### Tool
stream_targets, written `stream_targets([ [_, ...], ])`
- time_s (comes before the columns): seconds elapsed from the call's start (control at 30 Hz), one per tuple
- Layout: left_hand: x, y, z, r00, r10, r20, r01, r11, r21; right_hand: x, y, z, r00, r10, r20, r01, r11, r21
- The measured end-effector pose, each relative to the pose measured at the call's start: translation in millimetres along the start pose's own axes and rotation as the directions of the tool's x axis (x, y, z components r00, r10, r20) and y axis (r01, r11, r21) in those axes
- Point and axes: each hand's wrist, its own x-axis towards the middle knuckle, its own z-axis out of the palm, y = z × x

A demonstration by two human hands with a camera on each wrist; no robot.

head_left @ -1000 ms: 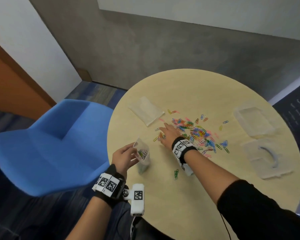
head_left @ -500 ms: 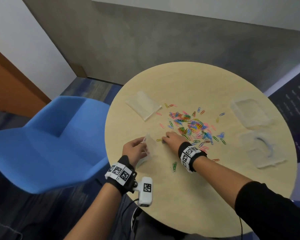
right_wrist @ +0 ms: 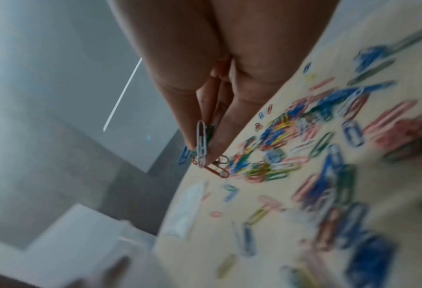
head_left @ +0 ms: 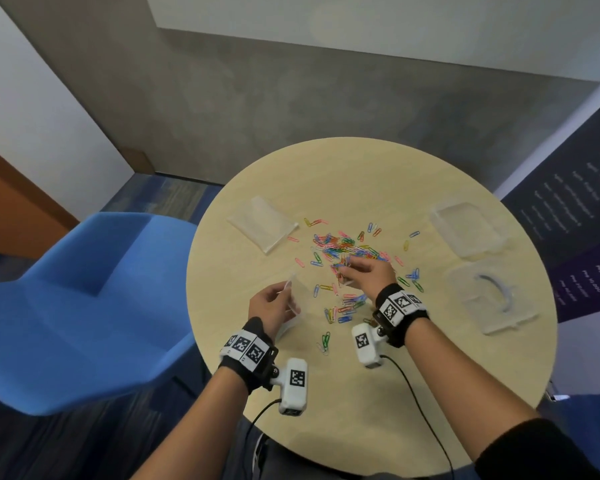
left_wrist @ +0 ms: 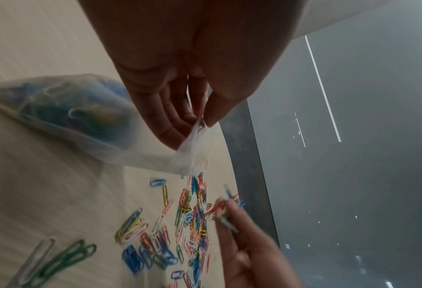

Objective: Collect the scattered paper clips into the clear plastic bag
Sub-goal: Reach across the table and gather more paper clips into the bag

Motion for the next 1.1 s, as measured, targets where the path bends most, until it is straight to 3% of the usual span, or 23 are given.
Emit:
stream_targets([
  [0.07, -1, 1, 7, 1.000, -0.001, 0.003, 0.001, 1.000, 0.007, -10, -13, 9, 0.996, 0.058, 0.062, -0.073, 0.963, 0.259],
  [0.17, 0, 0, 15, 1.000, 0.006, 0.009, -0.006, 1.000, 0.022, -27, -21, 31, 0.981, 0.051, 0.185, -0.122, 0.911, 0.393],
  [0.23, 1, 0, 17, 1.000, 0.019, 0.023, -0.020, 0.999, 0.039, -35, -16, 46, 0.976, 0.015, 0.217, -0.085, 0.945, 0.315],
  [0.3, 2, 0, 16, 0.999, 0.037, 0.027, -0.038, 0.998, 0.056, -38, -7, 56, 0.984, -0.041, 0.172, 0.025, 0.996, 0.091],
  [0.37, 3, 1, 13, 0.999, 0.047, 0.017, -0.048, 0.997, 0.067, -39, 2, 61, 0.981, -0.127, 0.148, 0.150, 0.975, -0.161],
  [0.43, 5, 2, 9, 0.999, 0.041, 0.023, -0.042, 0.996, 0.078, -39, 3, 62, 0.961, -0.150, 0.232, 0.229, 0.903, -0.364],
  [0.53, 5, 1, 6, 0.998, 0.042, 0.046, -0.047, 0.993, 0.111, -42, -9, 67, 0.918, -0.045, 0.395, 0.316, 0.686, -0.655],
  [0.6, 5, 1, 4, 0.997, 0.067, 0.044, -0.072, 0.988, 0.134, -46, -22, 69, 0.904, -0.048, 0.425, 0.360, 0.622, -0.696],
  [0.7, 6, 5, -3, 0.995, 0.103, 0.013, -0.104, 0.986, 0.127, -47, -34, 64, 0.865, -0.146, 0.480, 0.425, 0.720, -0.548],
  [0.77, 8, 8, -13, 0.994, 0.110, -0.017, -0.108, 0.990, 0.093, -37, -36, 55, 0.895, -0.228, 0.383, 0.383, 0.834, -0.398],
  [0.83, 8, 10, -25, 0.993, 0.108, -0.053, -0.105, 0.993, 0.059, -17, -28, 47, 0.920, -0.281, 0.272, 0.377, 0.820, -0.430],
  [0.87, 7, 10, -31, 0.992, 0.103, -0.068, -0.101, 0.994, 0.036, -8, -21, 46, 0.912, -0.274, 0.305, 0.402, 0.740, -0.540],
  [0.93, 3, 11, -41, 0.992, 0.100, -0.081, -0.100, 0.995, 0.006, 2, -4, 56, 0.855, -0.138, 0.501, 0.507, 0.427, -0.748],
  [1.0, 0, 11, -48, 0.991, 0.107, -0.085, -0.108, 0.994, -0.012, 2, 16, 73, 0.762, 0.007, 0.648, 0.639, 0.156, -0.753],
  [1.1, -1, 10, -56, 0.990, 0.107, -0.089, -0.109, 0.994, -0.018, -12, 48, 82, 0.702, 0.139, 0.698, 0.709, -0.043, -0.704],
])
